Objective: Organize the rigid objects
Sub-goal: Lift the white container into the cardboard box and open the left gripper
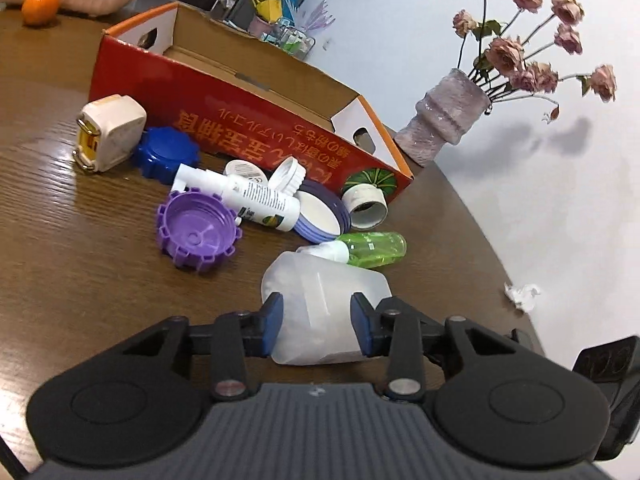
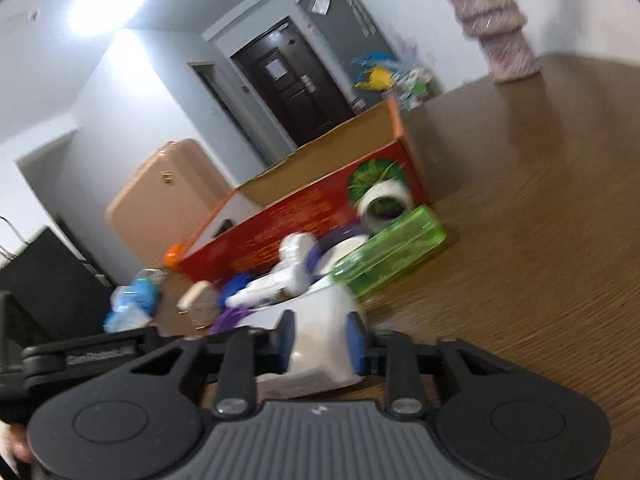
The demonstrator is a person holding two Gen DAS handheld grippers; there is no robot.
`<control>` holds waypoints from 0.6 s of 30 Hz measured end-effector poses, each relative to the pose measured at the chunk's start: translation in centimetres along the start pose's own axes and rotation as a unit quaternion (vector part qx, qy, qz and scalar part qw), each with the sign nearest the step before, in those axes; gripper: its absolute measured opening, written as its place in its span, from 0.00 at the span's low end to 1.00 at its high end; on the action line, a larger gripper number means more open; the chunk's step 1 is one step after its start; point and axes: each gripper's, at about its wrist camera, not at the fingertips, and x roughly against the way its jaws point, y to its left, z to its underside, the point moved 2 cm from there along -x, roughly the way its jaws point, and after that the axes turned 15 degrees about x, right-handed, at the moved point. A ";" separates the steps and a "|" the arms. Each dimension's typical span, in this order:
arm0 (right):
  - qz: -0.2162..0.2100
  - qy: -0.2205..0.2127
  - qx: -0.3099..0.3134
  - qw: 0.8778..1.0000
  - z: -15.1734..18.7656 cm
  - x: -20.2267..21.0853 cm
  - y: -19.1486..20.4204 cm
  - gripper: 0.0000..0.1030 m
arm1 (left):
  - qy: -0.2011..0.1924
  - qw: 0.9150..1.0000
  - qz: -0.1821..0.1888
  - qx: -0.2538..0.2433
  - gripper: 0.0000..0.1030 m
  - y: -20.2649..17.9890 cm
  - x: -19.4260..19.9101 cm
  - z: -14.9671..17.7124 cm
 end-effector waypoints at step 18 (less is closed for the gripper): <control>-0.030 -0.042 0.031 0.998 -2.4 5.4 4.1 0.20 | -0.069 0.995 0.026 -0.059 0.35 -3.8 6.9 -0.7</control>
